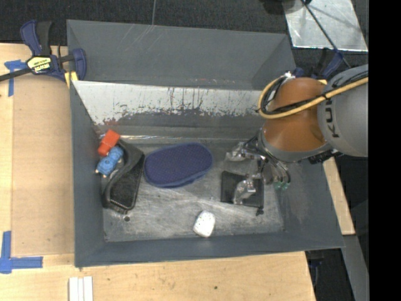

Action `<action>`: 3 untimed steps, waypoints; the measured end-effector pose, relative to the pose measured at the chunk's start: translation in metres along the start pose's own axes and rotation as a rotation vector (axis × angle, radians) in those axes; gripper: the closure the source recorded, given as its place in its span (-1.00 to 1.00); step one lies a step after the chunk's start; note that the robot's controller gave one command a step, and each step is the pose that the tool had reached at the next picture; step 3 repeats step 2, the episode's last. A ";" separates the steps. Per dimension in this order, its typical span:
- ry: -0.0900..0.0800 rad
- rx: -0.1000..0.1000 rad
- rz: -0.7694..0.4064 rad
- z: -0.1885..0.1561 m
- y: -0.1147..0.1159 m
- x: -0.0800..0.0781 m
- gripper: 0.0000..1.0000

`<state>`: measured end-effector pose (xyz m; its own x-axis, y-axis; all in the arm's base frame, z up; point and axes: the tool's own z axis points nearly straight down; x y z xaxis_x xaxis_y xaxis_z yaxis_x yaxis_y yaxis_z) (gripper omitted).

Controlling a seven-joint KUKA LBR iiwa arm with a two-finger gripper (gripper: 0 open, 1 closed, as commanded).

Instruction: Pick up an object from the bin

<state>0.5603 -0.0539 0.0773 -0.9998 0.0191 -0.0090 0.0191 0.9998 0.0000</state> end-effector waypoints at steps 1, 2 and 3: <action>-0.011 0.001 0.001 -0.004 0.000 -0.004 1.00; -0.004 0.001 0.001 -0.113 -0.001 -0.008 1.00; -0.004 0.001 0.001 -0.113 -0.001 -0.008 1.00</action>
Offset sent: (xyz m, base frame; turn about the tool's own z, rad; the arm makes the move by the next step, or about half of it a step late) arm 0.0000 0.0000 0.0000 0.0000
